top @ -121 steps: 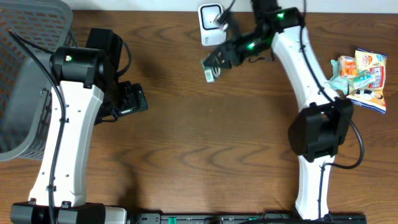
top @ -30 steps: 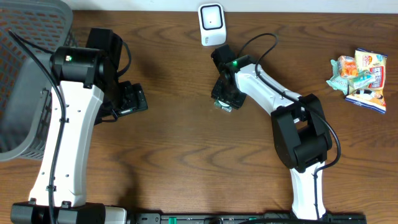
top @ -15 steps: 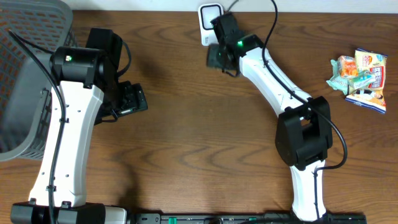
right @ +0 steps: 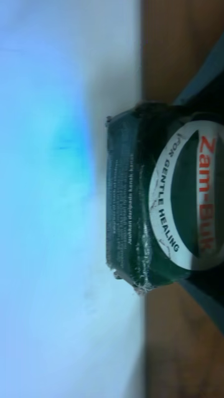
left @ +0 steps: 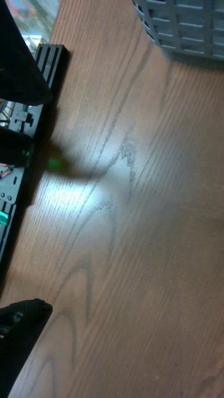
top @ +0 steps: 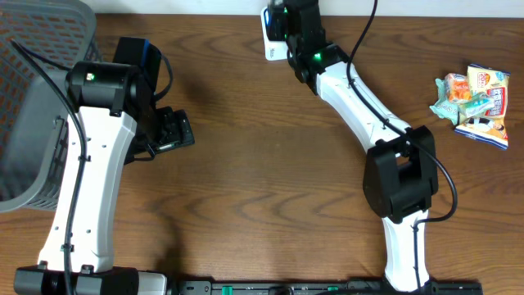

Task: Scan the item barcode
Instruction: 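Hold the Zam-Buk tin up to the scanner with the right gripper, then carry the Zam-Buk tin to the far-right pile and release it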

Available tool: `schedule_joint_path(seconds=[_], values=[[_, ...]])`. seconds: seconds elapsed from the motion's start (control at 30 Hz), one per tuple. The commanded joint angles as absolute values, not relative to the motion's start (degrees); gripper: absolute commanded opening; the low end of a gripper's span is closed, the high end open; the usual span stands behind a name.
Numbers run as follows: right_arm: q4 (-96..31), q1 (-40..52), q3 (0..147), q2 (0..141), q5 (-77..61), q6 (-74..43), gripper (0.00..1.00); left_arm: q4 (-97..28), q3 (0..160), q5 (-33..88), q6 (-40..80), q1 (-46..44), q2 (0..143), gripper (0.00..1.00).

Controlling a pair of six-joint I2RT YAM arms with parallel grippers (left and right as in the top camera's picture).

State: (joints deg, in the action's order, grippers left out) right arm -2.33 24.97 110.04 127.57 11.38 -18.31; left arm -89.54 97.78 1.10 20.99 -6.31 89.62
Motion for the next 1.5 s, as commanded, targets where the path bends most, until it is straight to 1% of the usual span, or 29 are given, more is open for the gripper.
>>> schedule_joint_path(seconds=[0.0,0.07,0.17,0.23,0.37,0.43,0.53,0.9,1.0,1.1,1.27,1.37,1.47], values=[[3.3,24.6,110.5,131.9,12.5,-12.4,0.41,-89.7,97.7,0.4,21.1,-6.2,89.8,0.98],[8.7,24.4,110.5,134.1,12.5,-10.7,0.38,-89.7,97.7,0.4,21.1,-6.2,89.8,0.98],[15.2,24.2,110.5,136.7,12.5,-9.1,0.3,-89.7,97.7,0.4,21.1,-6.2,89.8,0.98],[17.1,24.0,110.5,138.0,12.5,-9.1,0.29,-89.7,97.7,0.4,21.1,-6.2,89.8,0.98],[17.0,23.8,110.5,138.9,12.5,-9.1,0.29,-89.7,97.7,0.4,21.1,-6.2,89.8,0.98],[16.9,23.8,110.5,138.9,12.4,-9.1,0.32,-89.7,97.7,0.4,21.1,-6.2,89.8,0.98],[16.9,23.8,110.5,138.9,11.5,-9.2,0.33,-89.7,97.7,0.4,21.1,-6.2,89.8,0.97],[12.7,23.3,110.5,137.1,10.0,-10.9,0.33,-89.7,97.7,0.4,21.1,-6.2,89.8,0.98],[9.4,22.1,110.5,133.9,10.0,-10.9,0.34,-89.7,97.7,0.4,21.1,-6.2,89.8,0.98],[3.2,19.6,110.5,129.6,10.0,-10.9,0.34,-89.7,97.7,0.4,21.1,-6.2,89.8,0.98],[-14.0,12.7,110.5,122.2,10.0,-10.6,0.33,-89.7,97.7,0.4,21.1,-6.2,89.8,0.98],[-23.8,7.9,110.5,119.5,10.0,-9.7,0.36,-89.7,97.7,0.4,21.1,-6.2,89.8,0.98],[-32.9,2.2,110.5,118.2,10.9,-8.4,0.36,-89.7,97.7,0.4,21.1,-6.2,89.8,0.98]])
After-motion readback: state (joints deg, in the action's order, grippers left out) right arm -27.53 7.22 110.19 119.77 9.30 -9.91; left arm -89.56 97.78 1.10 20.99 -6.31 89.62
